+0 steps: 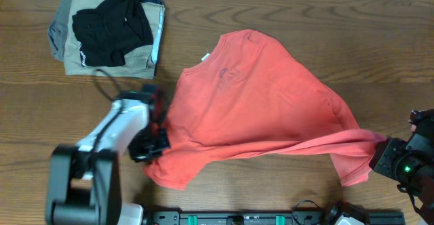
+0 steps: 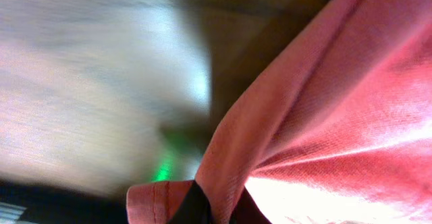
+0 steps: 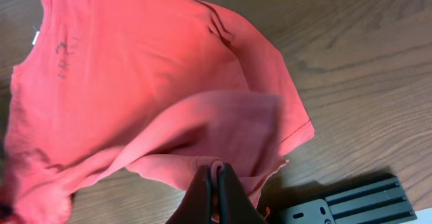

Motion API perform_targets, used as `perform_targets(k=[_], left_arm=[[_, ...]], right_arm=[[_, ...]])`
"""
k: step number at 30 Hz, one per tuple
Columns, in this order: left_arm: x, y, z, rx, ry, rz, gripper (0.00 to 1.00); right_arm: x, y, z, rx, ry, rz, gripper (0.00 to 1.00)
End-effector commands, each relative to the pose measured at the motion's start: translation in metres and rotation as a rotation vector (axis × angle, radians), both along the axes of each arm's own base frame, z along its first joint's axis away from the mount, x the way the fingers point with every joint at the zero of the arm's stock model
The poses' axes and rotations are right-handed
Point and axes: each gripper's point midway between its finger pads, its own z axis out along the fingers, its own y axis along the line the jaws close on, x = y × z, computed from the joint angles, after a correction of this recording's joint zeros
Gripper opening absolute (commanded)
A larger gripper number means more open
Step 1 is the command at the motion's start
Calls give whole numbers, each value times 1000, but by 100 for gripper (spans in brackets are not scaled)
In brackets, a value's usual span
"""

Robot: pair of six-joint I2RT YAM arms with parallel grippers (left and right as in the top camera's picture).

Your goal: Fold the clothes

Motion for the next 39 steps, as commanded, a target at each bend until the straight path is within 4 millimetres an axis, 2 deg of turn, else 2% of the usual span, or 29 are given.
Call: perform_targets(k=[1,6,12,19,27,33,36,39], left_arm=[[18,30,33,84,-134,75,6],[17,39,63,78,-263,132,6],[15,39,82,76,-358,157,6],[14,39,83,76,-358,158,6],[14,39,83,78,-358,176,6],[14,39,83,79,-359,180,6],[15,39,83,78,-363,181,6],[19,39,83,78,-378,181,6]], right_arm=[[1,0,-1,7,-3,-12,1],[3,0,-5,19,2,-11,2],[9,9,-19,87,7,22,5],[14,13,-61,154,73,33,1],[22,45,-109,376,85,109,1],[12,68,-141,524,131,140,1],[4,82,-148,562,161,192,1],[0,100,-144,612,162,280,1]])
